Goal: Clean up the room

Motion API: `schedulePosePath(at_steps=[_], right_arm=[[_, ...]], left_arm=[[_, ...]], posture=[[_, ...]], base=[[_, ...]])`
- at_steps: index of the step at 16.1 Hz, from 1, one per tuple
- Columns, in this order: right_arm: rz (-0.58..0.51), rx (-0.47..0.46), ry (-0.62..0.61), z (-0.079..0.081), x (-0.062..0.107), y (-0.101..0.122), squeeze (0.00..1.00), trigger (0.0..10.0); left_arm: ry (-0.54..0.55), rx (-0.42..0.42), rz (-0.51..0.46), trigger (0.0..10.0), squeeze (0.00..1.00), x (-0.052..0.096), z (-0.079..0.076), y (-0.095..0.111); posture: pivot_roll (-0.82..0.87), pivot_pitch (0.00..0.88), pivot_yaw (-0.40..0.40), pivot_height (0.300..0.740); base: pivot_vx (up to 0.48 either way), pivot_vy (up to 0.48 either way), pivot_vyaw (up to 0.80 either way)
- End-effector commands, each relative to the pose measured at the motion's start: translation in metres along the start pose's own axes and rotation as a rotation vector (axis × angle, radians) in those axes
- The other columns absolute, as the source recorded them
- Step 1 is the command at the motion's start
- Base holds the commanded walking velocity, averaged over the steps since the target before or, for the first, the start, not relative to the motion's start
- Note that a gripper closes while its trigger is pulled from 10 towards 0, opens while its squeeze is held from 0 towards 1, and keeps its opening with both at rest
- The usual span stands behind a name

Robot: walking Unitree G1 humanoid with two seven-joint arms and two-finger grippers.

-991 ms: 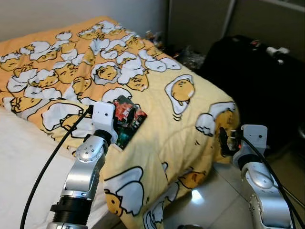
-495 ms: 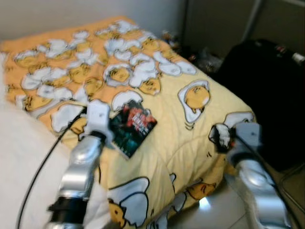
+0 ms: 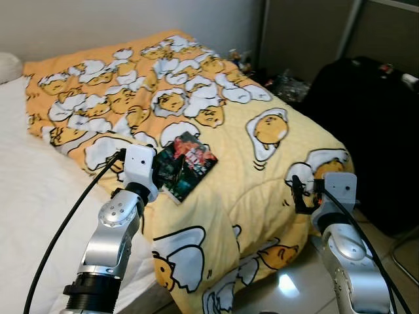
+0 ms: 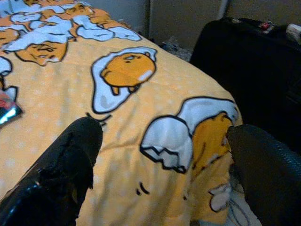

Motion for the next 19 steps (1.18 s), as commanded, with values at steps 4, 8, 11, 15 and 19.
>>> schedulePosePath(at_steps=[4,8,11,15,19], right_arm=[[-0.053,0.071,0.011,0.002,0.003,0.014,0.00,10.0],[-0.130,0.088,0.074,0.013,0.005,0.035,0.00,10.0],[-0.116,0.091,0.092,0.013,0.002,0.030,0.00,10.0],[-0.086,0.067,0.142,0.018,-0.002,0.026,0.00,10.0],[-0.080,0.094,0.157,0.019,-0.004,0.023,0.00,10.0]], left_arm=[[0.071,-0.011,0.021,10.0,0.00,0.000,0.012,-0.004],[0.185,0.027,0.014,10.0,0.00,0.015,0.027,-0.011],[0.119,0.015,-0.007,10.0,0.00,0.024,0.016,-0.011],[0.082,0.032,-0.027,10.0,0.00,0.043,0.007,-0.013],[0.112,0.011,-0.028,10.0,0.00,0.043,0.014,-0.009]], posture=[[-0.06,0.000,0.096,0.740],[-0.04,0.000,0.056,0.740],[-0.03,0.000,0.045,0.740],[0.00,0.000,0.010,0.740],[0.00,0.000,0.011,0.740]], base=[[0.000,0.000,0.00],[0.000,0.000,0.00],[0.161,0.000,0.00],[0.337,0.000,-0.52],[0.368,0.000,-0.57]])
Point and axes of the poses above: a point about 5 cm out from each wrist's last joint towards the gripper, its own x axis pointing back from the gripper into the wrist, its own y axis along the axis of the wrist's last joint, z = x × y, the point moved 6 cm from there along -x, pointing out of the wrist towards the gripper, and after that the axes turned 10 degrees about -x, right-handed, at the moved point
